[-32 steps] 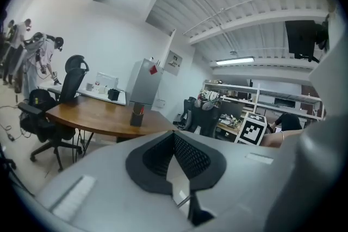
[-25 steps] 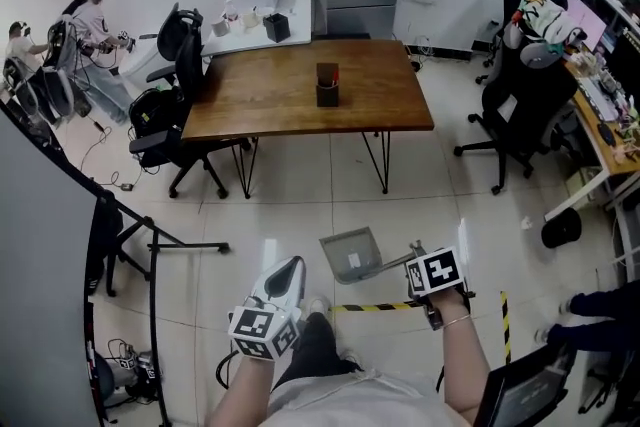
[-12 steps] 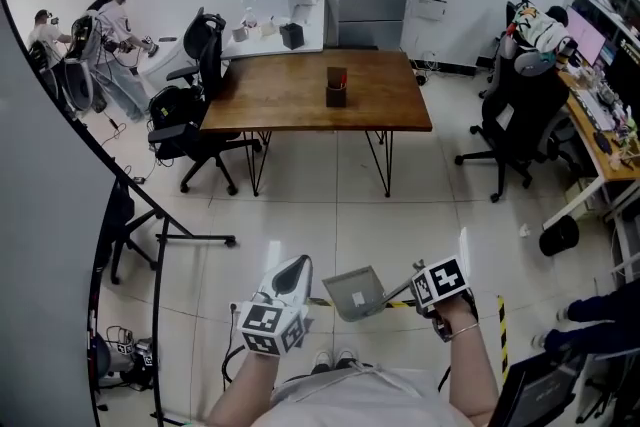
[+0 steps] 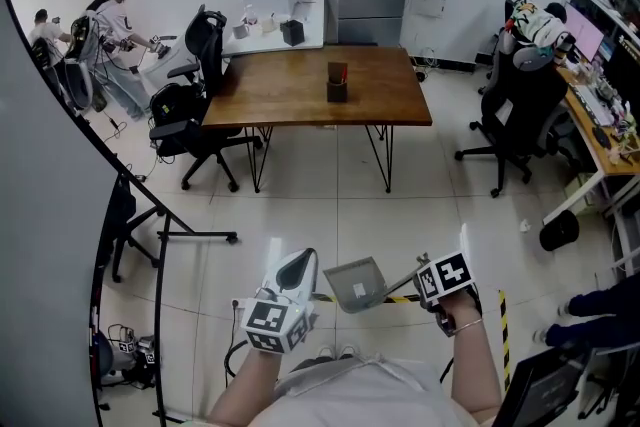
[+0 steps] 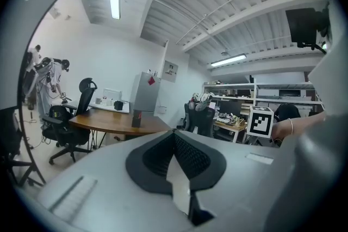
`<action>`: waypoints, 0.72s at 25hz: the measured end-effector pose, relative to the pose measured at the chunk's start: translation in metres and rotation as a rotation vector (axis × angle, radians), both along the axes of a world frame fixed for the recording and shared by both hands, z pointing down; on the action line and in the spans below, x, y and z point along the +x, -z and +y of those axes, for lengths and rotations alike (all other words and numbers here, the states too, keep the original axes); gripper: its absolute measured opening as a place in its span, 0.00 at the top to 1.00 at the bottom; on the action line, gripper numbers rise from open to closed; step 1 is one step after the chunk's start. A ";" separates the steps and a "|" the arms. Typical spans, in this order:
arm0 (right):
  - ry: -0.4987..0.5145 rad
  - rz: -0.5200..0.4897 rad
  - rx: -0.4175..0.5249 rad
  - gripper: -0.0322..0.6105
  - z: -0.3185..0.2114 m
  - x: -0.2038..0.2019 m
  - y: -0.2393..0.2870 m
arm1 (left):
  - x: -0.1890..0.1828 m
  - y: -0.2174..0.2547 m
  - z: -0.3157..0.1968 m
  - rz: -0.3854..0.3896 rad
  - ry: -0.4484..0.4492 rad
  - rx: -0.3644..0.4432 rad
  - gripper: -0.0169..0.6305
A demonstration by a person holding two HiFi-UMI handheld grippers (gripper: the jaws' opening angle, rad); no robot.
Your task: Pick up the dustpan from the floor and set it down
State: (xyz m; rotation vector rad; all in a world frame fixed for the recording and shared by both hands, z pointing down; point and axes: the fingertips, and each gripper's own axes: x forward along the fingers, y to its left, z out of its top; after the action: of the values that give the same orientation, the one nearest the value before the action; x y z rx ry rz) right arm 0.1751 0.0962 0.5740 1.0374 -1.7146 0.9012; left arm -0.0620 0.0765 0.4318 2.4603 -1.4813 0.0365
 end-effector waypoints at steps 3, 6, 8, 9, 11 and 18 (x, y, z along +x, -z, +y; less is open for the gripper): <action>0.002 -0.002 0.000 0.85 -0.003 -0.002 -0.001 | -0.002 -0.005 -0.003 -0.017 0.001 -0.013 0.95; 0.004 -0.003 -0.007 0.85 -0.007 -0.001 -0.005 | -0.004 -0.006 -0.008 0.000 0.012 -0.018 0.95; 0.011 -0.003 -0.009 0.85 -0.011 0.000 -0.009 | -0.006 -0.008 -0.013 0.006 0.024 -0.015 0.95; 0.016 -0.002 -0.010 0.85 -0.013 -0.001 -0.011 | -0.008 -0.009 -0.016 0.004 0.030 -0.013 0.95; 0.022 0.002 -0.016 0.85 -0.021 -0.003 -0.016 | -0.012 -0.013 -0.024 0.000 0.041 -0.015 0.95; 0.033 0.005 -0.080 0.85 -0.065 -0.009 -0.040 | -0.026 -0.037 -0.076 0.020 0.054 -0.066 0.95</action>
State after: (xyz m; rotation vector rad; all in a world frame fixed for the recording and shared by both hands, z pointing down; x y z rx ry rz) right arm 0.1663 0.0308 0.6141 0.9549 -1.6732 0.9379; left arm -0.0877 0.0006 0.4692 2.3610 -1.5126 0.0493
